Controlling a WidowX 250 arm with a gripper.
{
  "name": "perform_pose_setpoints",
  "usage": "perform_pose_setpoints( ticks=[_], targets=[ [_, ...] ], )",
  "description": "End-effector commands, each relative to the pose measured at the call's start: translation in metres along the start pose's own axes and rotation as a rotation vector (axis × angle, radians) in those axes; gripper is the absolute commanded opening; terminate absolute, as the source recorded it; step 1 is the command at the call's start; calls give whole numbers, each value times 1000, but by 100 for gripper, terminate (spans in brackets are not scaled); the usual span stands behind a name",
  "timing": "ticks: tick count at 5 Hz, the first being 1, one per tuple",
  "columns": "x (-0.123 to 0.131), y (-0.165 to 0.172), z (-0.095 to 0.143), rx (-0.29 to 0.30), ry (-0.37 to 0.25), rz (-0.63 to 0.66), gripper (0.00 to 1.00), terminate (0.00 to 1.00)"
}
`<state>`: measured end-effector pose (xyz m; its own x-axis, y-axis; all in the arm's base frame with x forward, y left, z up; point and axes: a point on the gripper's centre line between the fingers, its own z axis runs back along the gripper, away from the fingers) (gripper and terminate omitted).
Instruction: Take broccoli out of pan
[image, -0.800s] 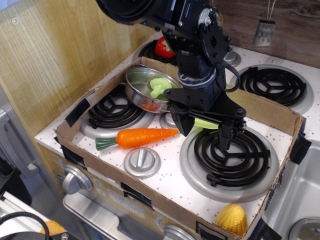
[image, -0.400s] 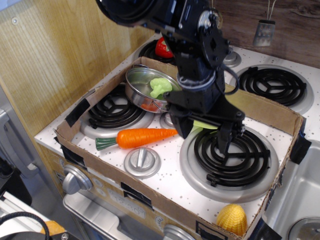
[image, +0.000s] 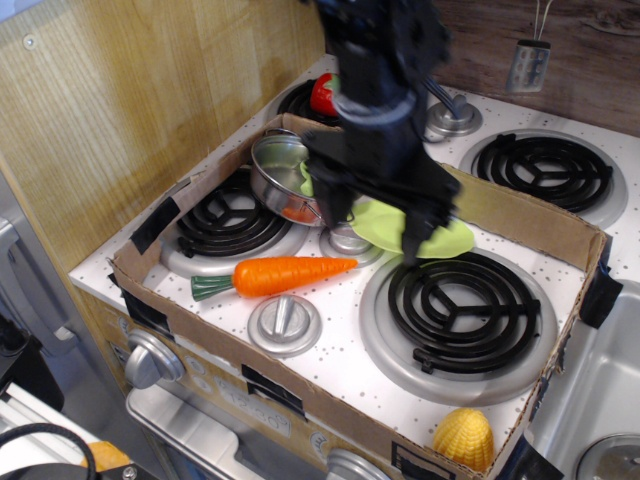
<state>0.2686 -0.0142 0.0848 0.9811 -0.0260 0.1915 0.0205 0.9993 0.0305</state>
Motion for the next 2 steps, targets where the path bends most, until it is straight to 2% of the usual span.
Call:
perform_pose_setpoints(
  ticks=[1, 2],
  targets=[
    [30, 50, 31, 38, -67, -103, 100, 0],
    [43, 74, 20, 30, -105, -173, 100, 0]
  ],
)
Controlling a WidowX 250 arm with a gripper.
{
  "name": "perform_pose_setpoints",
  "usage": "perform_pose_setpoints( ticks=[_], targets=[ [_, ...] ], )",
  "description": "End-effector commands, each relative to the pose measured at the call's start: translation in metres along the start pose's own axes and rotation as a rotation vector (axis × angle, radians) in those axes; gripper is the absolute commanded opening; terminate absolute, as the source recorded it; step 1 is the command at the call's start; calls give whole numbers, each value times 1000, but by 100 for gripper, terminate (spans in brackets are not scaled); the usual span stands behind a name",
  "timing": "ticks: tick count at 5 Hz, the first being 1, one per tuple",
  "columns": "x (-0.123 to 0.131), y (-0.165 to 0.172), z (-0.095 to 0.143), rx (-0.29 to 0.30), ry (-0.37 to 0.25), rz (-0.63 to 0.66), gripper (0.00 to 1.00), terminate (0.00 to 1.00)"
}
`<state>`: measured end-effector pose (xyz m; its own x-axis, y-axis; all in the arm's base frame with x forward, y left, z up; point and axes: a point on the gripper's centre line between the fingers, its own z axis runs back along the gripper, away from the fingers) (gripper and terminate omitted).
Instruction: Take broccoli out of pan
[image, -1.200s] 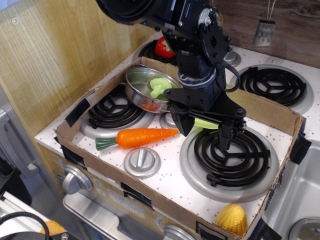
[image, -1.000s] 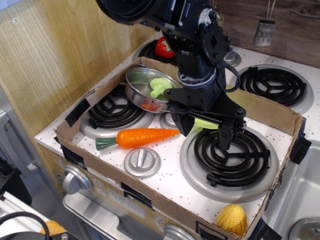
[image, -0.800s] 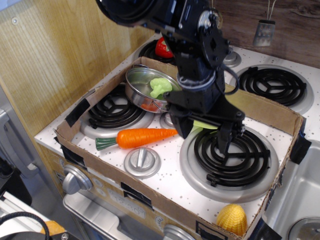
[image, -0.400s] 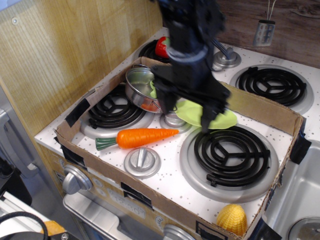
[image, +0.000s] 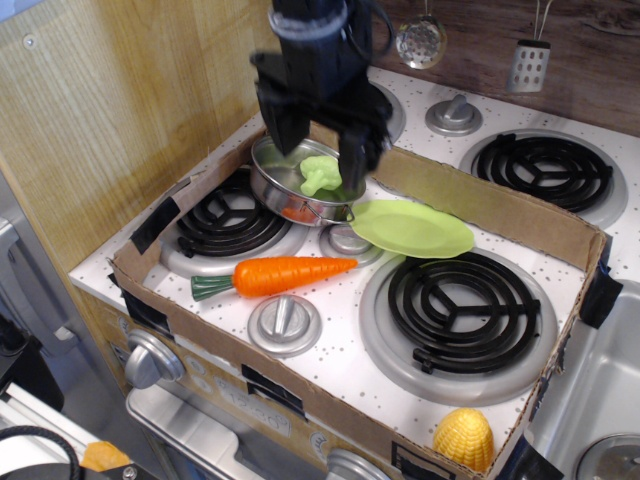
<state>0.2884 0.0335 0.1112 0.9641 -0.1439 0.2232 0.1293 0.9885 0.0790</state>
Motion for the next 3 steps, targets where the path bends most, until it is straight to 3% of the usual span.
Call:
perform_pose_setpoints(
  ticks=[1, 3],
  targets=[
    [28, 47, -18, -14, -95, -77, 100, 0],
    [49, 58, -37, -47, -121, -71, 100, 0]
  ],
)
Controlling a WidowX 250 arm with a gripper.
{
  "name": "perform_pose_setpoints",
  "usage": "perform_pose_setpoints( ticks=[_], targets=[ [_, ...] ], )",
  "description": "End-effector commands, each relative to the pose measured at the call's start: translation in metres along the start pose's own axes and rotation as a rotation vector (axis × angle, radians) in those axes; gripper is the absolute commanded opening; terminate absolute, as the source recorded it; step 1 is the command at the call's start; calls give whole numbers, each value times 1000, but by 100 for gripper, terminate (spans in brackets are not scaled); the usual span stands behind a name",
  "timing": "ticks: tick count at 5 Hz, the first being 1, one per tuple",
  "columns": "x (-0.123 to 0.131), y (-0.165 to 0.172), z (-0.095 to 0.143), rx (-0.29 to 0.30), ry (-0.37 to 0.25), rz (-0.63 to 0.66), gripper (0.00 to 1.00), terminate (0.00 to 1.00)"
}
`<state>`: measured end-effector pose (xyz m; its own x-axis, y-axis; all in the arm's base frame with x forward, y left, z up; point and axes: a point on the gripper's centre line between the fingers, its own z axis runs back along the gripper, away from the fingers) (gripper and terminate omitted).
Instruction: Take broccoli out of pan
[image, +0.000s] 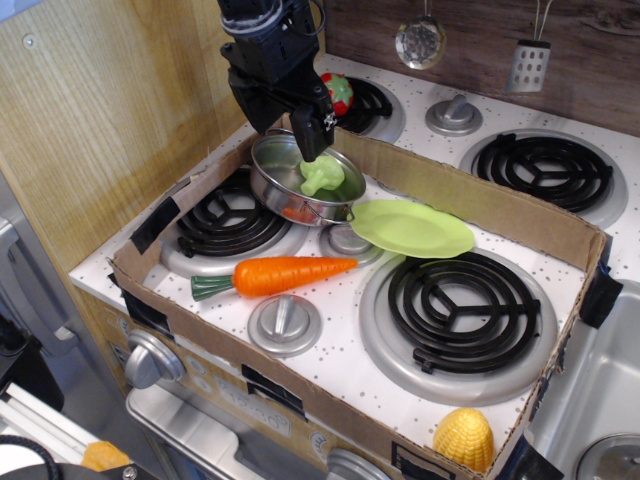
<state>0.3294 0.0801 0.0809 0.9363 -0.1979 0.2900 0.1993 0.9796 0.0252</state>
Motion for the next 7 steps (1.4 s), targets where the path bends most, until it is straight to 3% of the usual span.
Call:
perform_pose_setpoints(
  ticks=[1, 4, 7],
  targets=[
    [32, 13, -7, 13, -56, -15, 100, 0],
    [24, 3, -31, -30, -53, 31, 100, 0],
    [16, -3, -58, -66, -88, 22, 100, 0]
  ],
)
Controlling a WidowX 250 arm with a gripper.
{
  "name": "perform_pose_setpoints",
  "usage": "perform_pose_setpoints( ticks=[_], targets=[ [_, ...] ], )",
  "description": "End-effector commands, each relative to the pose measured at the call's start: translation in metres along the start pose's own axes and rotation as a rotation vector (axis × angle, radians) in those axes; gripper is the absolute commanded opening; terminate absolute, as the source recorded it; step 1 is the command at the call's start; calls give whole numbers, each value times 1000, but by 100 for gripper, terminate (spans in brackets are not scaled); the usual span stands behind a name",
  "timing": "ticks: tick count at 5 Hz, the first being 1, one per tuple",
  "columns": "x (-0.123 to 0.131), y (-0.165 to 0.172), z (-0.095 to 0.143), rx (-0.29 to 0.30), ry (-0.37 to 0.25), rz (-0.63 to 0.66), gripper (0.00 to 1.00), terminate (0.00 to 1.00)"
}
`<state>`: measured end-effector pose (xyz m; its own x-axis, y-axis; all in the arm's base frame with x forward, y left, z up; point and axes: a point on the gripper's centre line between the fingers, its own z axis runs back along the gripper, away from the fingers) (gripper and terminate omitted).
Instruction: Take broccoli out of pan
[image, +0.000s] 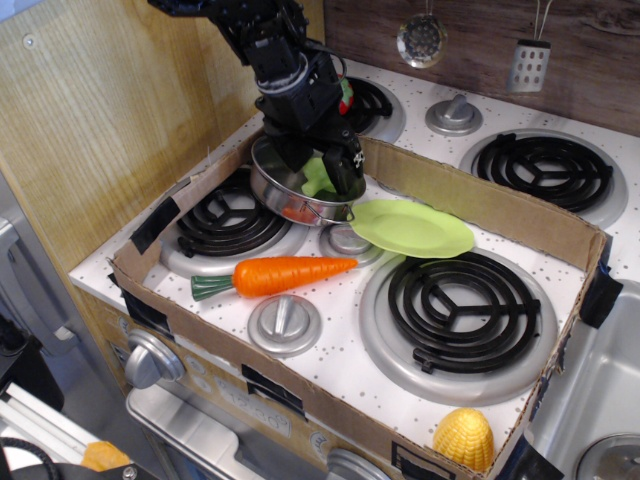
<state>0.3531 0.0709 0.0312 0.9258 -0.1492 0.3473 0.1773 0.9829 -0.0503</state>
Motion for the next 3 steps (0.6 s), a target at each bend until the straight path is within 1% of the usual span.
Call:
perform_pose_setpoints(
  ticks=[1, 2, 3],
  targets=[
    [3, 6, -10, -1, -40, -53, 100, 0],
    [5, 10, -6, 17, -19, -91, 0, 0],
    [7, 9, 5, 42, 5, -113, 0, 0]
  ],
)
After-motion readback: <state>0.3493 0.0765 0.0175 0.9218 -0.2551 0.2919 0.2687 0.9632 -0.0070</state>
